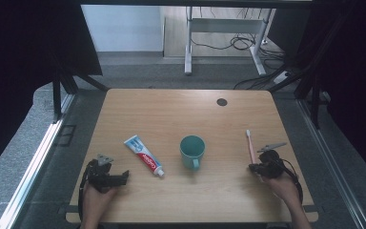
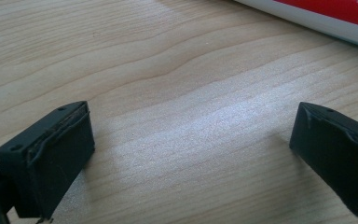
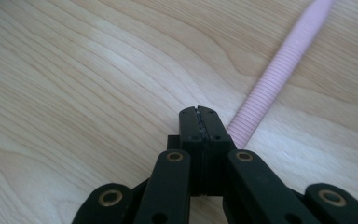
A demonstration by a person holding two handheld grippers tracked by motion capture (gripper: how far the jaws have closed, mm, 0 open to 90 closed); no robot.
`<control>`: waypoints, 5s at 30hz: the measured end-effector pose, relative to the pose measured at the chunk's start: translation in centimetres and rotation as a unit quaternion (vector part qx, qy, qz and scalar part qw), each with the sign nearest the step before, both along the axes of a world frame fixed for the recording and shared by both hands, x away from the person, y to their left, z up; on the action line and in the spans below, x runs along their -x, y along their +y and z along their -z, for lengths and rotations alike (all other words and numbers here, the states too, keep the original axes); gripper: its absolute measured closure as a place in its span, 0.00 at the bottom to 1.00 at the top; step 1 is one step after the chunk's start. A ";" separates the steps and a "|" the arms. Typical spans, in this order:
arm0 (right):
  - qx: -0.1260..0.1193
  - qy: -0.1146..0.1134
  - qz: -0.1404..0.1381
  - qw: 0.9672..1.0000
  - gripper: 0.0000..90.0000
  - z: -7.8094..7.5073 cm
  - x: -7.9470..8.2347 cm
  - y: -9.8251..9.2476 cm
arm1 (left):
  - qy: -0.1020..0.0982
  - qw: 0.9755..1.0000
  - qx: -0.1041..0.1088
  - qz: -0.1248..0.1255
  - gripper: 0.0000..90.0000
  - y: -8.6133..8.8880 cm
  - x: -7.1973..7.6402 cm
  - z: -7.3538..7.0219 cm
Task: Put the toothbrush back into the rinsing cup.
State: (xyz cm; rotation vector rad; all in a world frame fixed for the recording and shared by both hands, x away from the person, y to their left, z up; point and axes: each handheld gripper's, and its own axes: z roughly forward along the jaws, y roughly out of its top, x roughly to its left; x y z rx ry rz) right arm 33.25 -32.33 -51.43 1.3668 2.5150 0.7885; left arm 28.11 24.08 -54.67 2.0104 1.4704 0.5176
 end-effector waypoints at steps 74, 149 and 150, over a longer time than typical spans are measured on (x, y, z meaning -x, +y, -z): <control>0.111 0.161 0.080 0.977 0.61 -2.1 -8.5 1.3 | 0.000 1.000 0.000 0.000 0.00 0.0 0.0 0.0; 0.071 0.123 0.048 0.989 0.87 -5.9 -7.9 1.2 | 0.001 1.000 0.000 0.000 0.00 0.0 0.0 0.0; 0.070 0.123 0.047 0.989 0.87 -6.0 -7.8 1.2 | 0.000 1.000 0.000 0.000 0.00 0.0 0.0 0.0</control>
